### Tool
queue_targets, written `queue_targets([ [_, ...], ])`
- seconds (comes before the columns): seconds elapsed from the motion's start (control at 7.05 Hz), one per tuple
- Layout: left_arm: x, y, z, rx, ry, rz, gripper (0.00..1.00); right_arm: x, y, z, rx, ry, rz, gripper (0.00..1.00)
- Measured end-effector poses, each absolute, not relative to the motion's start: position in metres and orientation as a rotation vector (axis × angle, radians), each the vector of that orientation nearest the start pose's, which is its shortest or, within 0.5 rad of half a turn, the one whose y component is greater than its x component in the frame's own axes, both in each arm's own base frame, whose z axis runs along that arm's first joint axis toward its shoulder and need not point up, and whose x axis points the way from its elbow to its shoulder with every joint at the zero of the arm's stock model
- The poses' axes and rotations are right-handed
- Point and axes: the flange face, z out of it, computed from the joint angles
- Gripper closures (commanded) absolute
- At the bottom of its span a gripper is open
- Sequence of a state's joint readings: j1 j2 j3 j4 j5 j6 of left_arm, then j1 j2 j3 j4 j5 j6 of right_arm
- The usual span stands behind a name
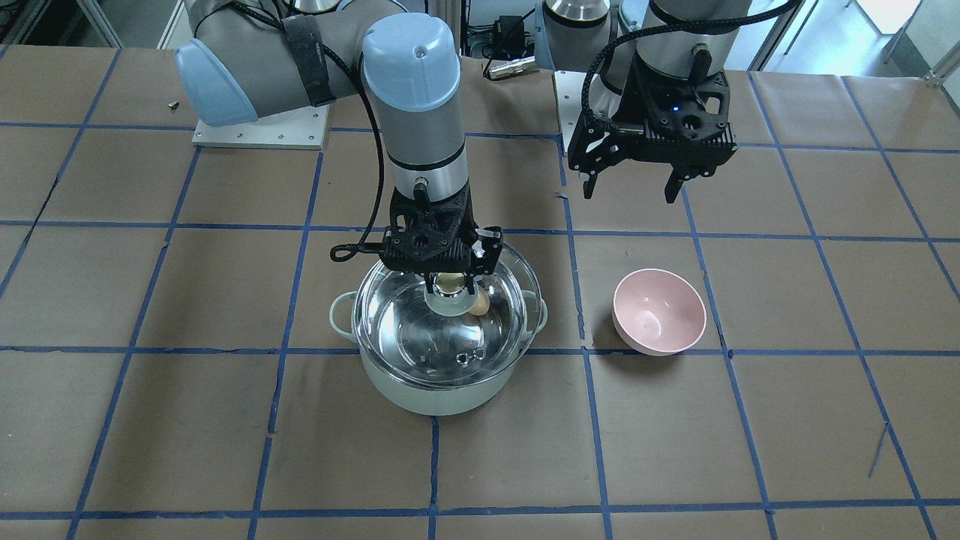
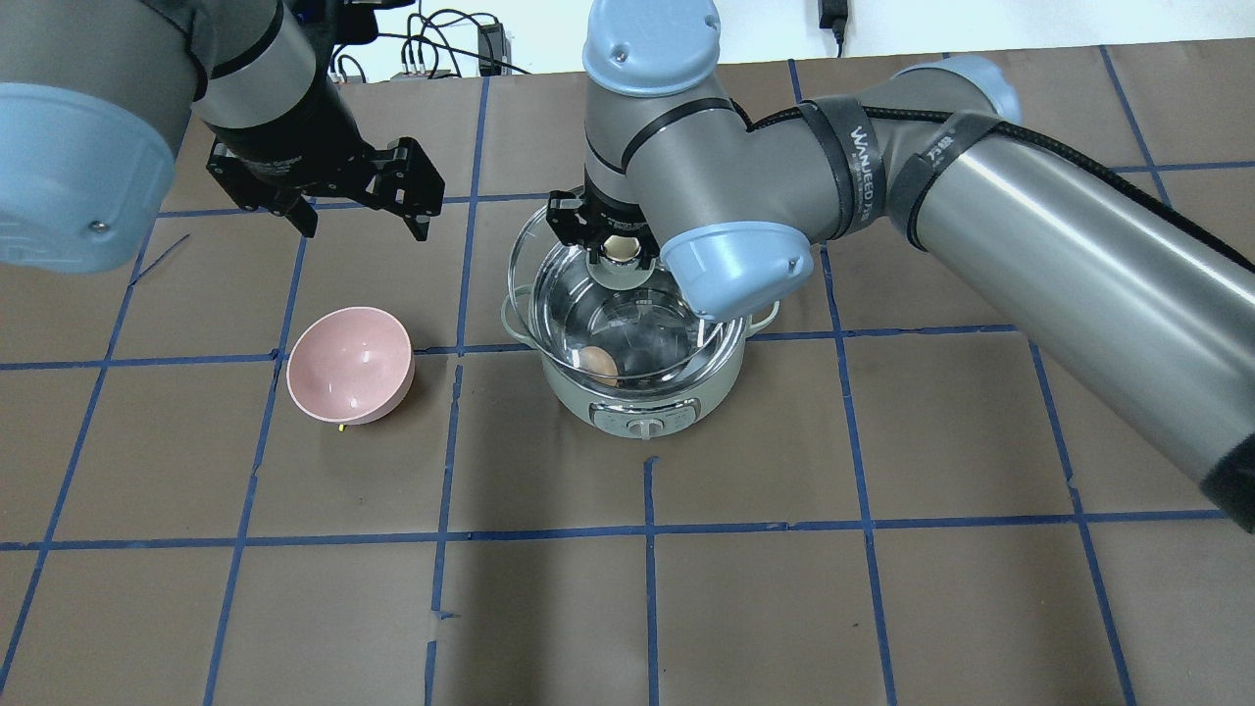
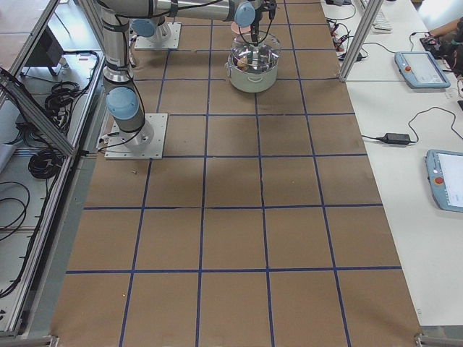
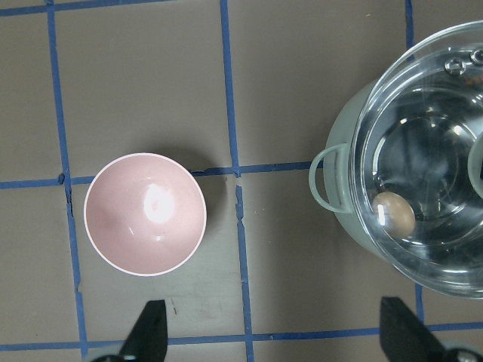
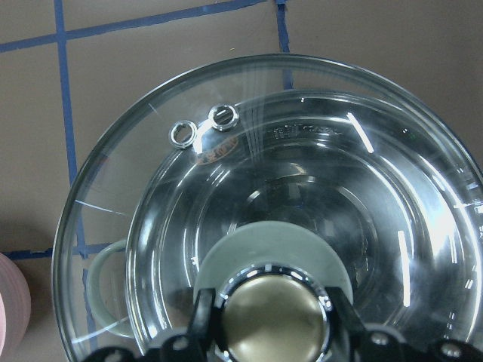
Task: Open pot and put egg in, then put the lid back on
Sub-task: 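Lower the glass lid onto the pot with the right gripper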
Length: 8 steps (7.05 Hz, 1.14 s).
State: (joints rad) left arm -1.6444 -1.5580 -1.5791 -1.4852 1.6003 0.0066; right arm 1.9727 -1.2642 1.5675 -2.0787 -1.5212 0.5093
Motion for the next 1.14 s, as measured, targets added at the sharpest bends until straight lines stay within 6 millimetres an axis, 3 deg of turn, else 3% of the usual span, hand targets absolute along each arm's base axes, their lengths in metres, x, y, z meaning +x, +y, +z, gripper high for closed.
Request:
queue_targets([
  [0.28, -0.167, -0.484, 0.498, 0.128, 3.123, -0.141, 0.00, 0.370, -0.517, 0.361, 0.154, 3.004, -0.215, 0.70],
  [1.14, -0.166, -0.484, 0.498, 0.127, 3.122, -0.149, 0.00, 0.368, -0.514, 0.354, 0.120, 3.029, -0.195, 0.70],
])
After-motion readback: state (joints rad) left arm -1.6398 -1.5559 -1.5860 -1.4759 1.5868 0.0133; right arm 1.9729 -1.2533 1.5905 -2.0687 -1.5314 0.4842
